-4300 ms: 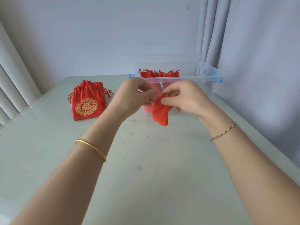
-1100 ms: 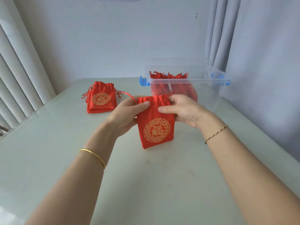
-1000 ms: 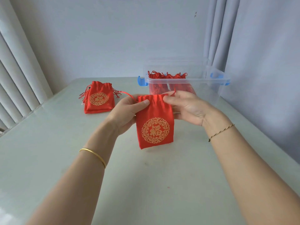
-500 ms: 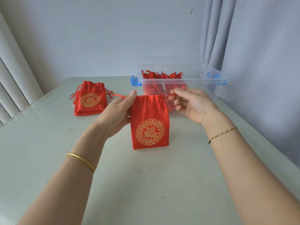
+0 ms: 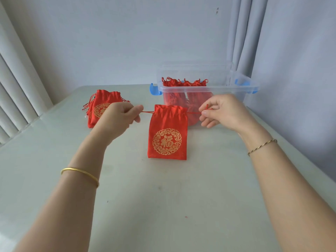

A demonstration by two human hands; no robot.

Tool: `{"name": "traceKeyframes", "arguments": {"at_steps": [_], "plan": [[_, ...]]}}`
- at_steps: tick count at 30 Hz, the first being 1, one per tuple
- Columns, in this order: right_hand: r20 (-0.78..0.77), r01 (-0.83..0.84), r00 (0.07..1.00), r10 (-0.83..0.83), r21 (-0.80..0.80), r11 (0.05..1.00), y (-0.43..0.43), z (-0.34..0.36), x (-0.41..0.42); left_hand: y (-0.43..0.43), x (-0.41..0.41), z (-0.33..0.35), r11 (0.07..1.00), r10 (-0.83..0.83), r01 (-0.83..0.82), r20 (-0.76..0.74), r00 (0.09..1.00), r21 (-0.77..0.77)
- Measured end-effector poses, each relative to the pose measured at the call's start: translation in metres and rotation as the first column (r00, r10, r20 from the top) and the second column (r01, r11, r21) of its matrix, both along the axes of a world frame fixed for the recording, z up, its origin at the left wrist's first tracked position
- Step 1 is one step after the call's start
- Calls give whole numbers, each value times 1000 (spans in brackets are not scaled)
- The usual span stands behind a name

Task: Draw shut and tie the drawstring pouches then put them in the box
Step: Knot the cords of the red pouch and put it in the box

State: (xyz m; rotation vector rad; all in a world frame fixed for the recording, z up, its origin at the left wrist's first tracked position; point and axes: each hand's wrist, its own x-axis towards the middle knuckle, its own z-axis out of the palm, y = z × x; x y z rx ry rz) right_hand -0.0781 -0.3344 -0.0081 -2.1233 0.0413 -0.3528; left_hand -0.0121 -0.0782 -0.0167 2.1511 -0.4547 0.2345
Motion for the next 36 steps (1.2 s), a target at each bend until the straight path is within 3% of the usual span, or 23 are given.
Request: {"name": "traceKeyframes", "arguments": {"at_steps": [4, 7, 10, 12, 15, 19, 23, 25, 27, 29, 33, 36], "plan": [[-22, 31, 999, -33, -67, 997, 1, -2, -1, 4, 1, 1, 992, -34, 20, -112, 993, -126], [-75, 36, 997, -31, 64, 997, -2, -4, 0, 8, 3, -1, 948, -125, 30, -286, 950, -316], [-160, 127, 984, -80, 310, 942, -11, -7, 0, 14, 7, -2, 793, -256, -55, -414, 873, -607], [-209, 205, 968, -137, 348, 915, -16, -10, -1, 18, 11, -3, 684, -321, -141, -470, 822, -716], [-244, 239, 956, -160, 338, 910, -16, -12, -1, 17, 12, -2, 589, -374, -159, -442, 816, -792], [-189, 164, 978, -85, 454, 876, -9, 2, -5, 5, 3, 14, 528, -442, 15, -259, 859, -849], [-10, -48, 998, 65, 561, 826, 11, 26, -12, -18, -18, 31, 499, -582, 176, -177, 794, -849], [55, -130, 991, 120, 546, 827, 25, 33, -15, -28, -29, 34, 590, -594, 273, -179, 785, -760], [98, -172, 985, 142, 500, 849, 39, 37, -16, -33, -37, 33, 733, -537, 350, -180, 824, -584], [133, -187, 981, 141, 453, 872, 50, 38, -17, -37, -41, 32, 812, -503, 389, -182, 845, -436], [166, -209, 975, 149, 448, 869, 64, 36, -16, -42, -47, 32, 857, -490, 432, -188, 851, -280], [155, -242, 970, 188, 519, 820, 65, 33, -15, -44, -47, 31, 852, -499, 435, -198, 844, -292]]}}
